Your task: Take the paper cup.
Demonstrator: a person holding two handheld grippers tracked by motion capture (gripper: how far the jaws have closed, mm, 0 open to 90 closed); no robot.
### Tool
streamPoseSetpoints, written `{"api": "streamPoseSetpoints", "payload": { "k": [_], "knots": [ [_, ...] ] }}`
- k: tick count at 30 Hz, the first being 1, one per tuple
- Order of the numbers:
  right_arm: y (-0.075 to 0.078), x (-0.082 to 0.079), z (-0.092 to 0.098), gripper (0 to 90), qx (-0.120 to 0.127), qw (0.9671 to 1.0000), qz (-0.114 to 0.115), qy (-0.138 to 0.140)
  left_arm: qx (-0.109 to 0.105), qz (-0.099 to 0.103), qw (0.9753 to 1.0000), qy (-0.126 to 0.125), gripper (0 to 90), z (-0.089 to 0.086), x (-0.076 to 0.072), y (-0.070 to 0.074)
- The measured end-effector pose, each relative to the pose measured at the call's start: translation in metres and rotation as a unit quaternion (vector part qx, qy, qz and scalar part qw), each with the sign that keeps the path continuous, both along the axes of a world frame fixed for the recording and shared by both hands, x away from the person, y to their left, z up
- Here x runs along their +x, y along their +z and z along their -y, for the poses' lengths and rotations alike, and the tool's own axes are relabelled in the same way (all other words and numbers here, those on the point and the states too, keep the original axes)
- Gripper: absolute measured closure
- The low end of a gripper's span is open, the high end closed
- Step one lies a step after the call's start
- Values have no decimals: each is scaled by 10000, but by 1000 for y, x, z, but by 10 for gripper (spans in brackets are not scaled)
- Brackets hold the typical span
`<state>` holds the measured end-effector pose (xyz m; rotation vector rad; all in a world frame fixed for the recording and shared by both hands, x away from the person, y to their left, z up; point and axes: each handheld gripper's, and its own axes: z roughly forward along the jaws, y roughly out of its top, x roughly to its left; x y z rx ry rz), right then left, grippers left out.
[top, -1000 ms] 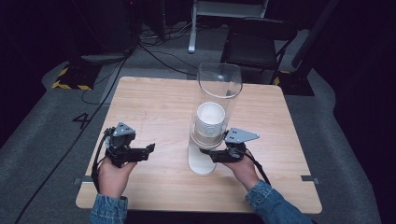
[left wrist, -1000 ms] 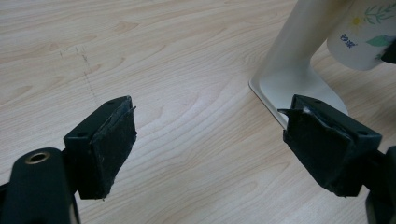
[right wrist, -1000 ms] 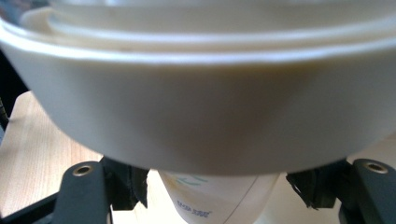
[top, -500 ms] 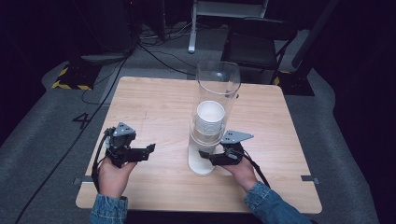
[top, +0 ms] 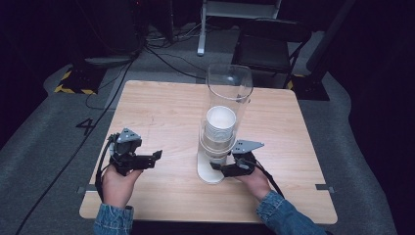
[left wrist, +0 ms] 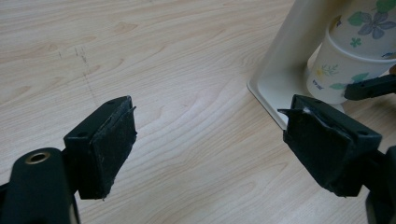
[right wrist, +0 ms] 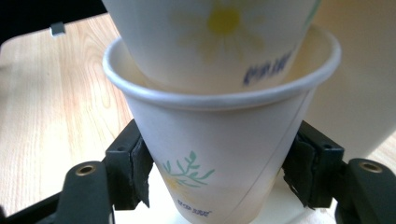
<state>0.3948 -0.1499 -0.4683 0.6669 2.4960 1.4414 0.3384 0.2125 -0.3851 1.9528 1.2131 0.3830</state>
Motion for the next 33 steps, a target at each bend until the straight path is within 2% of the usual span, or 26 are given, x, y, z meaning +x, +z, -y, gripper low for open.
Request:
{"api": "streamPoseSetpoints", "payload": {
  "k": [4, 7, 9, 19, 22, 23, 33],
  "knots": [
    [-2, -1, 0, 322, -122, 9999, -18, 15, -11, -5, 10000, -12, 167, 0, 1, 0],
    [-6, -3, -2, 322, -366, 9993, -42, 16, 0, 8, 10000, -48, 167, 2, 5, 0],
    [-7, -3, -1, 322, -420, 9991, -56, 8, 0, -9, 10000, -73, 167, 4, 7, -1],
    [-6, -9, 13, 321, -503, 9986, -48, -126, -3, -25, 9997, -252, 167, 16, 20, -1],
    [-5, -11, 18, 321, -579, 9981, -41, -220, 5, -23, 9995, -304, 167, 20, 24, 0],
    [-3, -13, 22, 322, -672, 9973, 16, -285, -4, -31, 9994, -341, 167, 22, 26, 0],
    [6, -13, 46, 322, -650, 9959, 90, -625, -13, -12, 9991, -423, 167, 30, 34, 1]
  ]
}}
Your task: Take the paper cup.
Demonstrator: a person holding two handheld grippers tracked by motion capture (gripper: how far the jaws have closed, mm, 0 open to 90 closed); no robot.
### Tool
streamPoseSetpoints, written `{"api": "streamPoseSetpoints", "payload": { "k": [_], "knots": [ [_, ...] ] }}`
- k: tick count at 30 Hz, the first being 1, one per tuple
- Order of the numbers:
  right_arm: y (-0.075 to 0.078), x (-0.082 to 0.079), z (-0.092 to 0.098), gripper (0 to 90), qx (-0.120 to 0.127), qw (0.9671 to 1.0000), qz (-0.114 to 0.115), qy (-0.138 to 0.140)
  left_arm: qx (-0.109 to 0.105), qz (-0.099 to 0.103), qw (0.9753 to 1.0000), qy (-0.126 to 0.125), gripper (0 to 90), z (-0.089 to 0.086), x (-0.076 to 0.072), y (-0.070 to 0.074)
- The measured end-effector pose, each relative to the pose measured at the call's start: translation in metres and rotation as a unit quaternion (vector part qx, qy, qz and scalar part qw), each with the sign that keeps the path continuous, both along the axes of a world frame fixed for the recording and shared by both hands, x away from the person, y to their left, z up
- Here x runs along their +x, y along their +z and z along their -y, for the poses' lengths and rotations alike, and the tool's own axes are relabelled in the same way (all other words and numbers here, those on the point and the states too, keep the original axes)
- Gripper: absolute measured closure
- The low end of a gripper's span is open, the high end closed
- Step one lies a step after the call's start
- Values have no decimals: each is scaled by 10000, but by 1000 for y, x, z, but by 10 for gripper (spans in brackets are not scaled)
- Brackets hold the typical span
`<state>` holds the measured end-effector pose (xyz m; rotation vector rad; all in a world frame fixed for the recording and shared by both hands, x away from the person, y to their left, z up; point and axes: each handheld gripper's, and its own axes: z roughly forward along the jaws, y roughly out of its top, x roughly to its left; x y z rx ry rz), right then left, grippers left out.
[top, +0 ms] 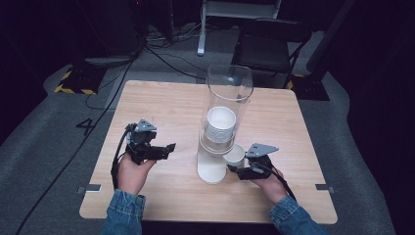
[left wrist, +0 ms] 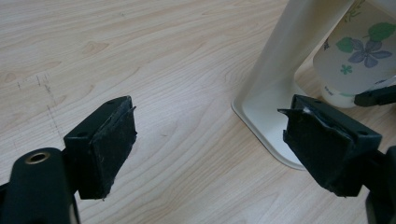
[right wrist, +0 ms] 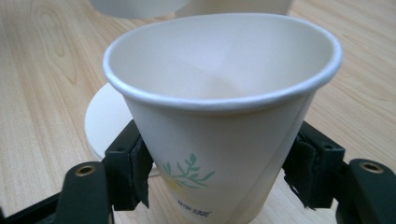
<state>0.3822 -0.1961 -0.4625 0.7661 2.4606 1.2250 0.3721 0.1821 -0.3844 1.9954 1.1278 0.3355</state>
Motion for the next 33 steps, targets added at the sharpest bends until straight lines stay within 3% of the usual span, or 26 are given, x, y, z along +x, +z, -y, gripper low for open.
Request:
{"api": "streamPoseSetpoints", "payload": {
  "k": [4, 15, 23, 29, 33],
  "knots": [
    [11, 3, 12, 322, 269, 9995, 59, -119, 3, -11, 10000, 14, 167, -1, -1, 0],
    [33, 12, 36, 322, 659, 9967, 229, -415, 23, 6, 10000, 85, 167, -5, -6, 0],
    [46, 23, 55, 322, 922, 9918, 291, -830, 29, 5, 9999, 159, 167, -12, -13, -1],
    [48, 33, 65, 321, 976, 9893, 259, -1054, 50, 1, 9997, 234, 167, -17, -18, -2],
    [48, 40, 67, 320, 780, 9895, 272, -1185, 46, -23, 9996, 274, 167, -20, -22, -3]
  ]
}}
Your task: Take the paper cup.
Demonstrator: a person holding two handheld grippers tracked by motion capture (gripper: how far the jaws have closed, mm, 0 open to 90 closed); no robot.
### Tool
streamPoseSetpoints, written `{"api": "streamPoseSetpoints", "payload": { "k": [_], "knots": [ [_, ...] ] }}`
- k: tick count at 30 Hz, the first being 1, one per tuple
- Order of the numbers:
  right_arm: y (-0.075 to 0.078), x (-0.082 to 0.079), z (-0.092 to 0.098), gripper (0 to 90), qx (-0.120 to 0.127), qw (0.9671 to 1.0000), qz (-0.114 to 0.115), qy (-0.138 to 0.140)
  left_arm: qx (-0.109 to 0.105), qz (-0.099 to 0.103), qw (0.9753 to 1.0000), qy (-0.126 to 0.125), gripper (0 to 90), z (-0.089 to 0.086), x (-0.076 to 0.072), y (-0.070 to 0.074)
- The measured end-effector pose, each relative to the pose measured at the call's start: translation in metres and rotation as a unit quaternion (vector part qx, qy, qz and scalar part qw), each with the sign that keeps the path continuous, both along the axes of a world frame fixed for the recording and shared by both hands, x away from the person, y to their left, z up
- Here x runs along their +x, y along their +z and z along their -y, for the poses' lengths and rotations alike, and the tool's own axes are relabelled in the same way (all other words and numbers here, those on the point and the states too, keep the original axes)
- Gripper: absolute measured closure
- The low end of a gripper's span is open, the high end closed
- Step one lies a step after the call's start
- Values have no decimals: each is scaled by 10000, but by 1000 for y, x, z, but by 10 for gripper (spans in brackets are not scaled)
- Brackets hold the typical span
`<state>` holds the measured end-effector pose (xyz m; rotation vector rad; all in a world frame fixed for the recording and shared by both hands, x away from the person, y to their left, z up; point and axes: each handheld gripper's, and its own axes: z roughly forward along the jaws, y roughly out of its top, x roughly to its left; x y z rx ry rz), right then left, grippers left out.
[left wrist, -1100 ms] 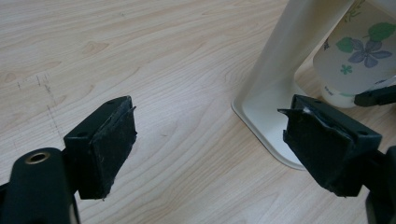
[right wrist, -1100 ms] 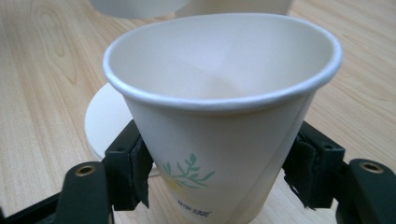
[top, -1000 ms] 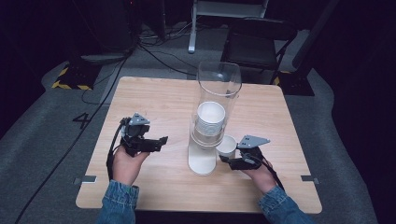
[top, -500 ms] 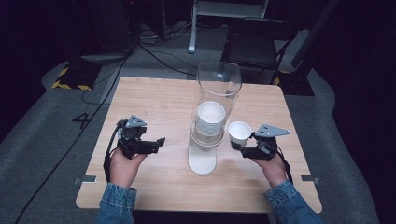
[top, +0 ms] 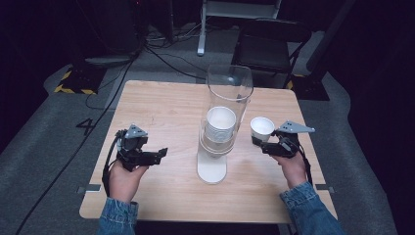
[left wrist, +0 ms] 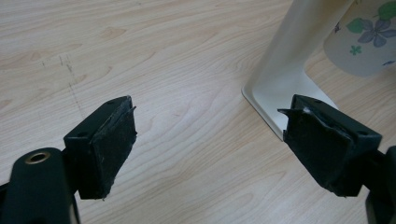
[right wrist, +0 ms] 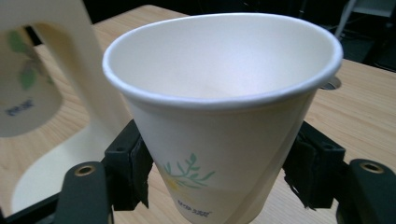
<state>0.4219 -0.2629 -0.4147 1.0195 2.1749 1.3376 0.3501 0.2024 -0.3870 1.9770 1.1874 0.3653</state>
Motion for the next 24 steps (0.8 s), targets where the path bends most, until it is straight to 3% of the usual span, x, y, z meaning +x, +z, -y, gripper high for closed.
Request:
{"api": "streamPoseSetpoints", "payload": {
  "k": [5, 6, 8, 24],
  "knots": [
    [-6, 12, 8, 315, -71, 9999, 33, -147, 29, 1, 10000, 60, 169, -5, -4, -1],
    [-11, 17, 10, 315, -262, 9995, 30, -172, 3, -16, 10000, 92, 168, -6, -6, -2],
    [-16, 22, 12, 315, -345, 9991, 4, -242, 6, -21, 9999, 102, 168, -7, -7, -2],
    [-46, 48, 18, 315, -208, 9983, -330, -441, -14, -59, 9997, 218, 168, -13, -14, -4]
  ]
}}
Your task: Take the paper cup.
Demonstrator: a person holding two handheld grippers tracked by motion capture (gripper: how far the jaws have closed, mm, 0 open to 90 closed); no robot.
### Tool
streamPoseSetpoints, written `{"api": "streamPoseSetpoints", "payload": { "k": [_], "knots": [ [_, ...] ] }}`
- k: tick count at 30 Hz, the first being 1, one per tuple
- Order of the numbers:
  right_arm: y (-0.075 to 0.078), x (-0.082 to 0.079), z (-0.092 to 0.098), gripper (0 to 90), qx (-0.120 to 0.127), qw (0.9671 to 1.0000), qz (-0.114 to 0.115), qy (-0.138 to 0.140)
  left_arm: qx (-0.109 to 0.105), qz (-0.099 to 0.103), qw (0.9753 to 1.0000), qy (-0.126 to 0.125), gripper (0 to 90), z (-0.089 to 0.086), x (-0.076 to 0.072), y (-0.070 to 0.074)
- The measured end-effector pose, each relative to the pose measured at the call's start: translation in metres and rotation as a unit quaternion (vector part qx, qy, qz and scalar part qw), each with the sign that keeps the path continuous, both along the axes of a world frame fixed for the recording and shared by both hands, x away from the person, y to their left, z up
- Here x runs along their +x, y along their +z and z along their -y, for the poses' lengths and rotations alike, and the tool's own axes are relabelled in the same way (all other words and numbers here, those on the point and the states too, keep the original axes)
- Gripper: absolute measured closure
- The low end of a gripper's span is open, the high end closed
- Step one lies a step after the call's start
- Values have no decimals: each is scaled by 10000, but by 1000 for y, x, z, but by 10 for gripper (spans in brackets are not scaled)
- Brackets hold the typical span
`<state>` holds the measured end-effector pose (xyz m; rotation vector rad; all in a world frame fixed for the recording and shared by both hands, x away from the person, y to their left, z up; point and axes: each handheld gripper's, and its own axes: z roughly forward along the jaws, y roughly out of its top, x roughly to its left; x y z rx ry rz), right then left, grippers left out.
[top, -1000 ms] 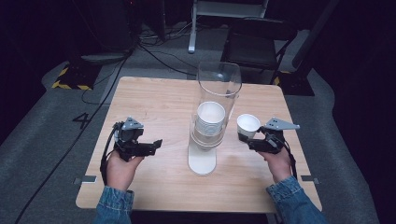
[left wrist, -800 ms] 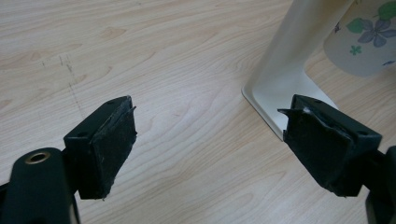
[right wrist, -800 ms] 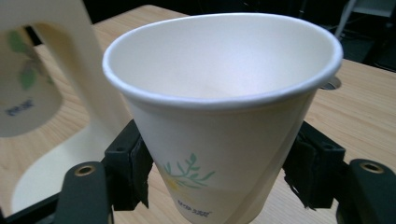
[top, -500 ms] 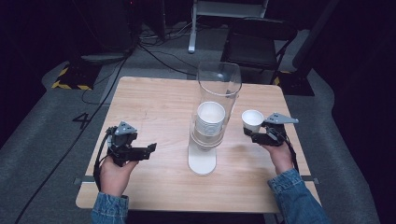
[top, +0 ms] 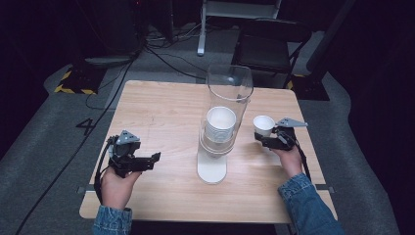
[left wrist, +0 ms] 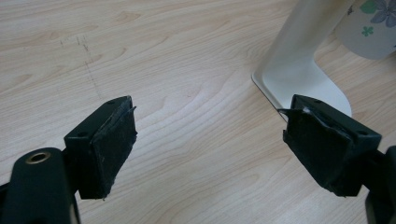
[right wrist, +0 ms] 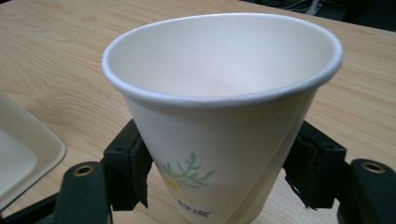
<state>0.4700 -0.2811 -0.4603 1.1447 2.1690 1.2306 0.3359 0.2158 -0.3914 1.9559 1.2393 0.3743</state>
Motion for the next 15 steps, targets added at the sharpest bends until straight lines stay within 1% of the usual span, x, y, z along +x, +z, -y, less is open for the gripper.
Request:
{"api": "streamPoseSetpoints", "payload": {
  "k": [1, 3, 6, 9, 12, 13, 15],
  "knots": [
    [-5, 2, -1, 315, -37, 10000, -42, 5, 13, 1, 10000, -6, 168, 0, 0, 0],
    [-7, 3, -1, 315, -59, 10000, -74, 7, 19, 0, 10000, -9, 168, 0, 0, 0],
    [-15, 5, -2, 314, -165, 9997, -172, 25, 21, -9, 10000, -21, 168, 0, 1, 0],
    [-17, 5, -3, 314, -150, 9997, -190, 49, 24, -11, 10000, -25, 168, 0, 1, -1],
    [-19, 5, -5, 313, -139, 9997, -158, 113, -5, -24, 10000, -13, 169, 0, 1, -1],
    [-21, 6, -6, 312, -91, 9996, -192, 184, -2, -24, 10000, -14, 169, 0, 1, -1],
    [-22, 6, -7, 311, -62, 9994, -232, 231, -12, -26, 10000, -13, 169, 0, 1, -1]
  ]
}}
